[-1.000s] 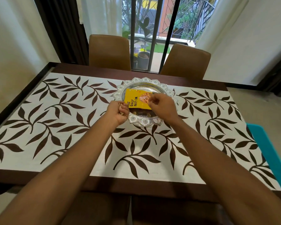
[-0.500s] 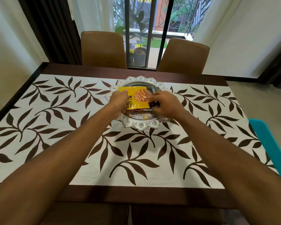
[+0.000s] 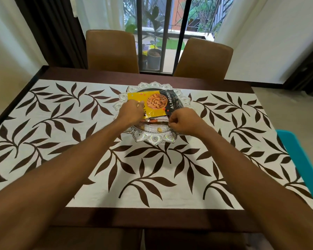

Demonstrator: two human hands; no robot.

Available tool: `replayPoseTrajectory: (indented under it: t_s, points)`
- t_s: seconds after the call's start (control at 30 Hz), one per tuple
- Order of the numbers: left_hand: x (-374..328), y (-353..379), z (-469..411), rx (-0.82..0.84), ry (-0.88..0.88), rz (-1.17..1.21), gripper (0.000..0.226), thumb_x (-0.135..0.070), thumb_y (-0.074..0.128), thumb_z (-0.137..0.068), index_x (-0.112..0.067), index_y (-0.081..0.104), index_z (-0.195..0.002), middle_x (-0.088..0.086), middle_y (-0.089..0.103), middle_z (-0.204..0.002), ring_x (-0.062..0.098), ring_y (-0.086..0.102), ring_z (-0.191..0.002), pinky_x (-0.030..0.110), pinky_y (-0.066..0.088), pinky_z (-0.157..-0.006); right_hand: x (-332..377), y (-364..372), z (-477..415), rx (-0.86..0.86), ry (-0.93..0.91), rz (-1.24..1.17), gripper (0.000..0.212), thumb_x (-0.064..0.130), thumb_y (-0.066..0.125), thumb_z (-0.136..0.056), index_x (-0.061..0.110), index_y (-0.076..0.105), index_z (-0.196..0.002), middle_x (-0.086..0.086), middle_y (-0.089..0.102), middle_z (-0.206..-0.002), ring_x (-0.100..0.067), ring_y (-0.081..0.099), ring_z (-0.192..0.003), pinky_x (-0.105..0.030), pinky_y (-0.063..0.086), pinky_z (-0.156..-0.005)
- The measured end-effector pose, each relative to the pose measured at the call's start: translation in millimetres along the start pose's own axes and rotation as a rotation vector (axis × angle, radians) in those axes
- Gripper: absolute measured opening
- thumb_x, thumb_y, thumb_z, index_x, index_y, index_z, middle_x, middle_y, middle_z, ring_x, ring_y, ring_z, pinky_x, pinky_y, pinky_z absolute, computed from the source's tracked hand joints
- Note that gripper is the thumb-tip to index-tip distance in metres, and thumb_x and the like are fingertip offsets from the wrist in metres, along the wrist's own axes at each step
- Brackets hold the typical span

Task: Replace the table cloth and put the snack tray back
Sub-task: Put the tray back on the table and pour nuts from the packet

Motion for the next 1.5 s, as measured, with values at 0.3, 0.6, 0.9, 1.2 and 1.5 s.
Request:
replayPoseTrajectory:
  t_s: [0.3, 0.6, 0.9, 1.2, 1.5]
  points:
    - [24, -16, 5, 0.01, -0.2, 0.427, 0.046, -0.037, 0.041, -0.104, -0.016, 0.048, -0.063, 0.003, 0.048, -0.059, 0.019, 0.041, -0.051, 0.029, 0.029, -0.054, 40, 34, 5, -0.053, 0.032, 0.15, 0.017, 0.011, 0.055, -0.093, 0.0, 0.068, -0.097, -0.017, 0.064, -0.1, -0.035, 0.064, -0.089, -0.035, 0.044, -0.07]
    - [27, -15, 19, 0.033, -0.35, 0.63, 0.041, -0.033, 0.041, -0.105, -0.015, 0.048, -0.069, 0.002, 0.045, -0.059, 0.01, 0.034, -0.041, 0.018, 0.025, -0.041, 93, 57, 4, -0.074, 0.019, 0.032, 0.021, 0.006, 0.054, -0.088, -0.002, 0.066, -0.102, -0.022, 0.063, -0.105, -0.042, 0.061, -0.092, -0.043, 0.047, -0.072]
    - [29, -13, 24, 0.073, -0.343, 0.611, 0.041, -0.036, 0.041, -0.105, -0.015, 0.05, -0.07, 0.002, 0.046, -0.06, 0.013, 0.037, -0.045, 0.02, 0.027, -0.044, 101, 50, -11, 0.081, -0.114, 0.049, 0.019, 0.013, 0.05, -0.094, 0.005, 0.067, -0.092, -0.014, 0.065, -0.098, -0.034, 0.061, -0.089, -0.038, 0.046, -0.074]
    - [29, -18, 29, 0.219, -0.513, 0.852, 0.044, -0.036, 0.04, -0.106, -0.021, 0.043, -0.064, -0.004, 0.04, -0.055, 0.005, 0.029, -0.035, 0.015, 0.019, -0.032, 68, 7, -19, 0.345, -0.078, -0.162, 0.028, 0.008, 0.072, -0.089, 0.014, 0.076, -0.115, 0.003, 0.075, -0.111, -0.005, 0.067, -0.087, -0.016, 0.049, -0.074]
    - [28, -23, 43, 0.434, -0.778, 1.316, 0.042, -0.029, 0.035, -0.106, -0.023, 0.033, -0.064, -0.007, 0.033, -0.045, 0.0, 0.025, -0.029, 0.01, 0.016, -0.023, 72, -5, -35, 0.368, -0.064, -0.296, 0.016, 0.006, 0.081, -0.082, 0.012, 0.08, -0.096, 0.007, 0.076, -0.086, -0.001, 0.069, -0.074, -0.024, 0.057, -0.077]
Point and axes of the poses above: each hand's wrist, its own z-axis away from the middle knuckle, its own y-axis out of the palm, x = y × z, the point moved 1 cm from there along -z, towards the middle knuckle
